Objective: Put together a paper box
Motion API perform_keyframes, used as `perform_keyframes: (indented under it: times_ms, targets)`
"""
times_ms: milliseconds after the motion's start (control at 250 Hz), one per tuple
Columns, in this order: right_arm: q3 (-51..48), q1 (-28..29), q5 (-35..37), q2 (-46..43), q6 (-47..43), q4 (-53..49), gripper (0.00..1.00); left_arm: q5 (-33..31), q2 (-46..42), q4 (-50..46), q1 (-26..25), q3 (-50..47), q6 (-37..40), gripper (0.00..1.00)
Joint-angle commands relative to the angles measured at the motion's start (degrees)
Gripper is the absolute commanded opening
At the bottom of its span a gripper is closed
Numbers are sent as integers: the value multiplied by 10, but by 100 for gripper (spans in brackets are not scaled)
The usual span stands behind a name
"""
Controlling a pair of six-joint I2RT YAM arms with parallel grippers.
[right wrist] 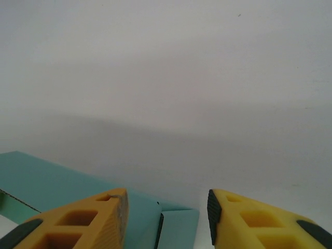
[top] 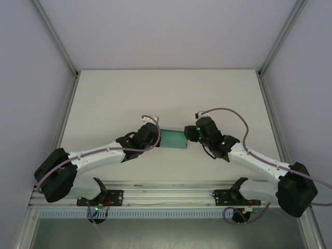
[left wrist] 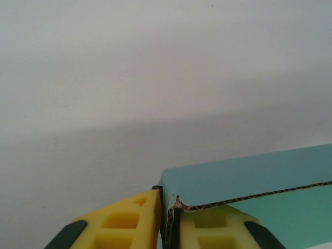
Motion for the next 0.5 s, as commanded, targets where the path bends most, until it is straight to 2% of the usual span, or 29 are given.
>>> perform_keyframes:
  times_ms: [0, 136, 308, 496]
  targets:
    - [-17, -1, -18, 13, 25, -29, 45, 34, -3, -103, -11, -4, 17, 24]
    - [-28, -1, -22, 16, 33, -36, 43, 46, -25, -111, -9, 6, 32, 30]
    - [-43, -1, -17, 11, 44, -40, 43, 58, -44, -131, -9, 20, 33, 44]
    - [-54, -1, -12, 9, 54, -39, 43, 99, -65, -152, -8, 37, 35, 77]
